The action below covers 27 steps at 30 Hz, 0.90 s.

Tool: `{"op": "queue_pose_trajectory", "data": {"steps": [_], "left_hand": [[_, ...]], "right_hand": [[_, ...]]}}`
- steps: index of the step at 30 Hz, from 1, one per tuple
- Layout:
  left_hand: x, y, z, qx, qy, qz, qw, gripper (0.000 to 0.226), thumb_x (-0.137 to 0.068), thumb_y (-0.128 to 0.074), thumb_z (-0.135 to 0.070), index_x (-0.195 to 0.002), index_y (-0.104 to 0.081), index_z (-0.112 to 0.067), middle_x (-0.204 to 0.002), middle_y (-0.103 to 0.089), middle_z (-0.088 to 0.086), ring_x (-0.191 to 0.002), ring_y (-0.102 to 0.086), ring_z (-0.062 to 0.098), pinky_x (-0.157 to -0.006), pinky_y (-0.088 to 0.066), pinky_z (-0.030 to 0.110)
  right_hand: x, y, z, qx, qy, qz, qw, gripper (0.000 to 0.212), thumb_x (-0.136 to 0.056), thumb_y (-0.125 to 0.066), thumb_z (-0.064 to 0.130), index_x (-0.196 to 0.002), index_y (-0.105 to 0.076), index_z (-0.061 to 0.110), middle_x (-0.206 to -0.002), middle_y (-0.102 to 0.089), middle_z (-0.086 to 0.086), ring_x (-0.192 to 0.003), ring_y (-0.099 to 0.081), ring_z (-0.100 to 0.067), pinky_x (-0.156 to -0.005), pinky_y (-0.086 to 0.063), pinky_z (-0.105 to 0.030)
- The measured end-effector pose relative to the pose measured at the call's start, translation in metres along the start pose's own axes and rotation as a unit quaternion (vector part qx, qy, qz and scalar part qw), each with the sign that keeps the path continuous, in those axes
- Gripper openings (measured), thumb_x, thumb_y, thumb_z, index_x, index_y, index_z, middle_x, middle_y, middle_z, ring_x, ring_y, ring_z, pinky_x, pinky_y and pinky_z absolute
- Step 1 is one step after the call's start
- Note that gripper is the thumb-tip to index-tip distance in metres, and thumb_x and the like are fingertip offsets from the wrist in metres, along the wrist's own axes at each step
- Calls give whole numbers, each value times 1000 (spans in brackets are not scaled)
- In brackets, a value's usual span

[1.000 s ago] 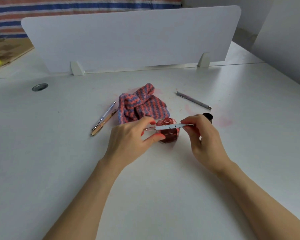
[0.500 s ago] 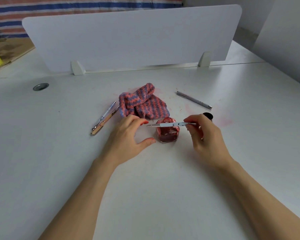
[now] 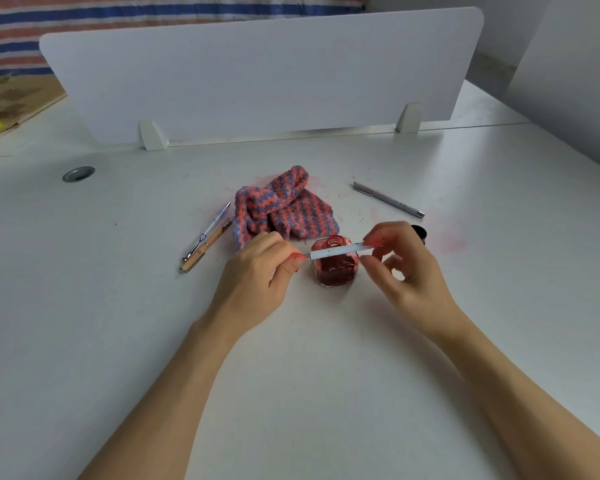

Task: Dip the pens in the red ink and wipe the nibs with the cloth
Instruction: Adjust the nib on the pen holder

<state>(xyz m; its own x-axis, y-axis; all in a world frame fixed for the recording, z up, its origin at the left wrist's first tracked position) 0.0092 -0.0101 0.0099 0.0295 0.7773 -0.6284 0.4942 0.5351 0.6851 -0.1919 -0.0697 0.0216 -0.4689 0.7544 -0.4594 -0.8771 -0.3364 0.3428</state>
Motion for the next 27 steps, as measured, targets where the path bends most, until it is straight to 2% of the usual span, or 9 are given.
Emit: {"op": "queue_pose_trajectory", "data": {"steps": [3,6,12,15,18,20,23,25,27], "left_hand": [[1,-1,-3,-1,-15,6,1000,37,-94,-39,-31,-76,-59,-6,-72,-49,0,-68,-41,12,-53,-37,27],[0,-2,-5,-6,-33,7,999,35,-95,-41,-31,-77,-60,-7,-72,-51,1,-69,-43,14,-52,-38,30],[0,-1,-5,-24,-38,3,999,31,-93,-44,-27,-78,-61,-6,-72,-51,1,-70,-40,13,-55,-33,23],[0,-1,-4,-34,-37,6,999,30,-92,-45,-27,-79,-62,-6,-72,-52,1,-71,-40,14,-56,-31,21],[0,-2,-6,-33,-43,6,999,30,-92,-45,-27,-78,-62,-6,-72,-52,2,-71,-40,13,-55,-33,23],[-1,-2,-5,-30,-41,2,999,30,-92,-45,-27,-79,-62,-6,-72,-52,2,-71,-42,14,-53,-36,26],[0,0,0,-28,-35,-5,999,37,-95,-41,-32,-79,-62,-6,-72,-52,3,-70,-43,17,-55,-36,27],[0,1,1,-29,-34,-6,999,42,-97,-37,-35,-80,-62,-6,-72,-53,3,-69,-43,17,-56,-35,24],[0,1,-1,-34,-34,-5,999,40,-96,-39,-34,-80,-63,-6,-72,-53,3,-69,-42,16,-57,-33,22]], "right_hand": [[2,-2,-2,-46,-75,-1,996,18,-89,-46,37,-100,-54,26,-81,-60,2,-61,-50,-10,-57,-41,-20],[0,-4,-4,-17,-94,-52,994,31,-97,-38,26,-76,-58,19,-51,-52,2,-45,-42,-4,-49,-33,-13],[0,-1,-4,-24,-42,-34,998,23,-86,-40,16,-93,-54,31,-82,-53,16,-71,-48,-1,-61,-36,-11],[-1,-2,-6,-55,-89,-42,994,24,-94,-36,26,-86,-59,25,-68,-53,9,-57,-45,-3,-55,-34,-12],[-1,-4,-10,-41,-107,-56,992,30,-99,-31,19,-84,-57,21,-50,-45,11,-48,-40,-5,-51,-35,-13],[-1,-5,-10,-43,-75,-48,995,22,-95,-34,16,-96,-53,25,-63,-48,11,-54,-43,-5,-56,-36,-13],[0,-3,-10,-86,-61,-21,994,30,-86,-38,18,-109,-48,34,-89,-52,6,-68,-47,-13,-62,-37,-19],[0,-4,-7,-98,-87,-20,991,21,-89,-39,30,-105,-52,32,-88,-53,1,-67,-47,-15,-61,-38,-20],[-1,-7,-7,-84,-128,-23,988,30,-96,-34,40,-93,-57,21,-70,-54,-3,-57,-45,-12,-55,-36,-19]]}}
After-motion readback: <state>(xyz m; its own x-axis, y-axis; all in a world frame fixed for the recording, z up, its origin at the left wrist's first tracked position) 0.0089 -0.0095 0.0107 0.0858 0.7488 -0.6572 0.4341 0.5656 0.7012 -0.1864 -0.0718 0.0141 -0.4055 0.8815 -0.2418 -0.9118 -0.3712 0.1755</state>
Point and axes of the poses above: each hand's wrist, its own x-axis away from the middle knuckle, its own y-axis out of the back of the hand, z = x × y, the point moved 1 cm from there along -x, towards the middle knuckle
